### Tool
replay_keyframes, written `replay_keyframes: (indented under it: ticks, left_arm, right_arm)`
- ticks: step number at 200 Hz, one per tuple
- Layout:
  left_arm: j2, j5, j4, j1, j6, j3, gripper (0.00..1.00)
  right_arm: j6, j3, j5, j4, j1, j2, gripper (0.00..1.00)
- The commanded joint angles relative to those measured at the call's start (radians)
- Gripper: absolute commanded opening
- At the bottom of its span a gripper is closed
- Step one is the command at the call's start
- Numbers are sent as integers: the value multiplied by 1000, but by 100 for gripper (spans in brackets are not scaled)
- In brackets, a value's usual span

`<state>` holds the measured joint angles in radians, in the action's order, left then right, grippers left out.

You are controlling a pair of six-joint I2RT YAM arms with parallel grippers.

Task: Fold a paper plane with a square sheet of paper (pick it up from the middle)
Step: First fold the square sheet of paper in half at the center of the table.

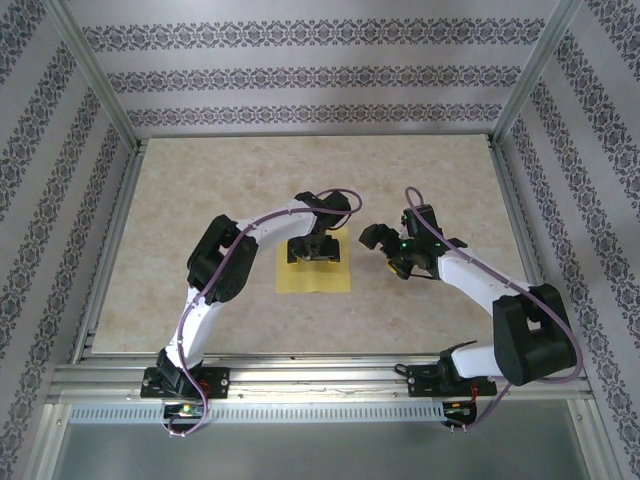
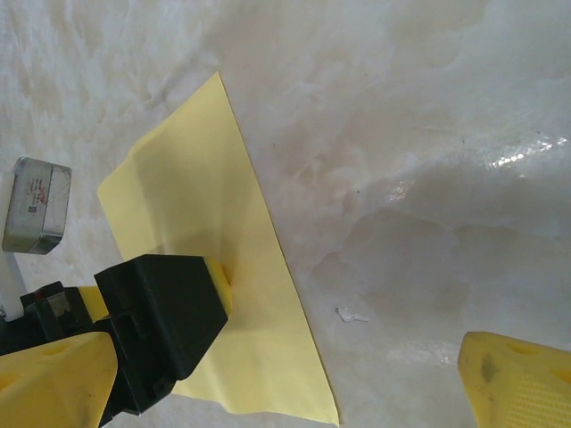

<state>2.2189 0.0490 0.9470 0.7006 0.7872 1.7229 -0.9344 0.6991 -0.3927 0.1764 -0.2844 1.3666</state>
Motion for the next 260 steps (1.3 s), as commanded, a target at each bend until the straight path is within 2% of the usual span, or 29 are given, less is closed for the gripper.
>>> replay_keyframes:
  ticks: [1, 48, 68, 84, 103, 128, 143, 162, 188, 208, 232, 260]
  left_arm:
    - [86, 18, -16, 19, 13, -87, 83]
    - [64, 7, -28, 19, -2, -88, 82]
    - [45, 5, -39, 18, -23, -74, 72]
    - [29, -6, -47, 17, -33, -61, 71]
    - [6, -17, -60, 17, -55, -45, 59]
    - [-33, -18, -95, 16, -75, -43, 54]
    - [-58, -14, -112, 15, -92, -42, 40]
    - [-97, -4, -152, 12, -110, -64, 36]
    - [-150, 92, -245, -7, -148, -113, 33]
    - [-219, 225, -387, -29, -149, -182, 35]
    - [-307, 403, -629, -67, -67, -303, 36]
    - [-340, 570, -823, -107, 37, -388, 39]
  right_arm:
    - [20, 28, -17, -14, -13, 14, 98]
    - [15, 29, -4, -11, -19, 6, 98]
    - [15, 29, -1, -10, -21, 2, 98]
    - [14, 27, 15, -3, -21, -10, 98]
    - [14, 21, 34, 0, -21, -33, 98]
    - [14, 13, 68, 13, -20, -63, 98]
    - [17, 9, 86, 24, -16, -81, 98]
    - [14, -6, 110, 23, -12, -106, 98]
    - [13, -31, 132, 25, 8, -147, 98]
    - [21, -51, 138, 26, 35, -181, 98]
    - [25, -78, 131, 40, 96, -225, 98]
    - [44, -109, 97, 18, 146, -278, 98]
